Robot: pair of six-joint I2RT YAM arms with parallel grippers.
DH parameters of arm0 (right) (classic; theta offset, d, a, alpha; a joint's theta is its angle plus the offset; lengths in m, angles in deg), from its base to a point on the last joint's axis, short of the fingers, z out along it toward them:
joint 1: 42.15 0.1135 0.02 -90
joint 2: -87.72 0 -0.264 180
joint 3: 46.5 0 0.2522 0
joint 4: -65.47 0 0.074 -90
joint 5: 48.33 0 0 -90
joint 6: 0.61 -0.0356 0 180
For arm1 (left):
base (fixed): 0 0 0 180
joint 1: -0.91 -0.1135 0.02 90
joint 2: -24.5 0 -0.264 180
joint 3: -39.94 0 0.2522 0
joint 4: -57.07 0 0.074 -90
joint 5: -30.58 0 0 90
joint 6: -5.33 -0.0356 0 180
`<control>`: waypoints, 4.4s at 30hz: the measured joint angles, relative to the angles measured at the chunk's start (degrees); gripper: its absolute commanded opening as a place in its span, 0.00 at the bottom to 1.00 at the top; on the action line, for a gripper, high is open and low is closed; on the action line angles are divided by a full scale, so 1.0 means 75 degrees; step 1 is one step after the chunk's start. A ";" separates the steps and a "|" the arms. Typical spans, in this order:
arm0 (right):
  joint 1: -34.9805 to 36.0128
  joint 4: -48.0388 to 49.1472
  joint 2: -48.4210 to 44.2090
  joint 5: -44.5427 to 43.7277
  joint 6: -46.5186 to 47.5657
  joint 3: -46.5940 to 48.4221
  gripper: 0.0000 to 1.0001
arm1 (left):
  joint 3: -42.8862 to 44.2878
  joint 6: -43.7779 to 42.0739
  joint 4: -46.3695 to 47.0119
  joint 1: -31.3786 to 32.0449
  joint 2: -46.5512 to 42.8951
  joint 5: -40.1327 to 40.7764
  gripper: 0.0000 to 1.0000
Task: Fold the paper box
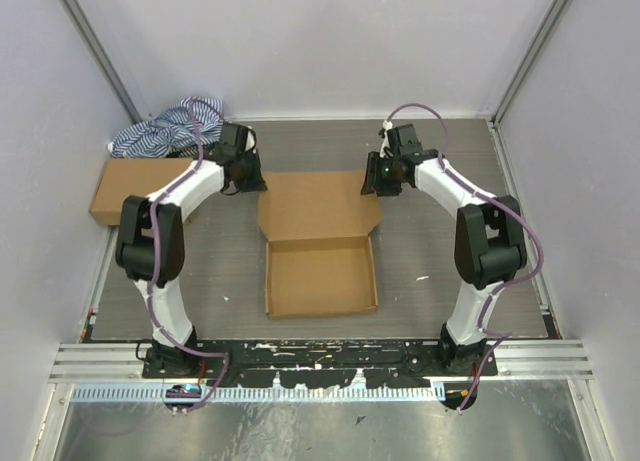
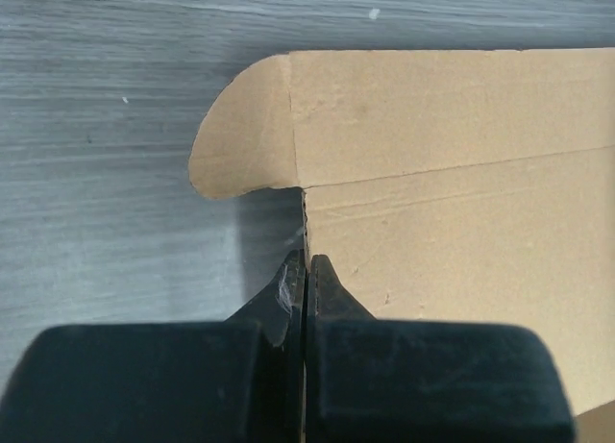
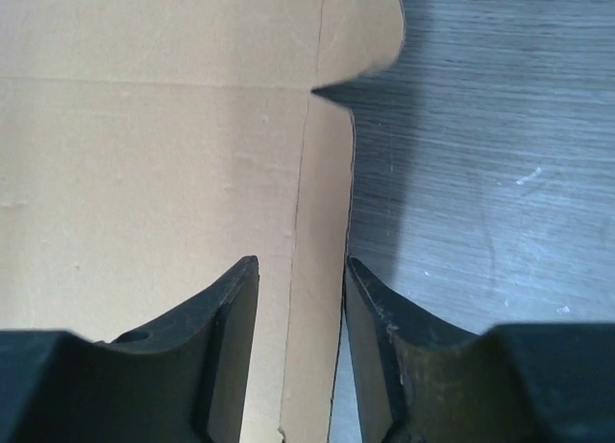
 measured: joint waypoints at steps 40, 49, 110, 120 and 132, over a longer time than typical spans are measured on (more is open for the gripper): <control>0.0146 -0.1795 -0.2358 -0.0548 0.0699 -0.0300 0.01 | -0.5120 -0.1950 0.6231 0.1504 -0.5744 -0.0029 0.06; 0.0705 -0.1489 -0.2521 -0.1708 0.0557 -0.0087 0.01 | -0.4841 -0.1953 0.5418 0.1571 -0.5823 0.0624 0.38; 0.1349 0.1029 -0.4342 -0.1533 0.2681 -0.1422 0.01 | -0.0918 -0.3593 0.1973 0.0026 -0.2541 -0.0982 0.36; 0.1349 0.0813 -0.4173 -0.1530 0.2675 -0.1274 0.01 | -0.1020 -0.3567 0.2002 0.0052 -0.2669 -0.1661 0.21; 0.1341 0.0265 -0.3599 -0.1542 0.2562 -0.0609 0.04 | -0.0271 -0.3354 0.1306 0.0052 -0.2197 -0.1448 0.00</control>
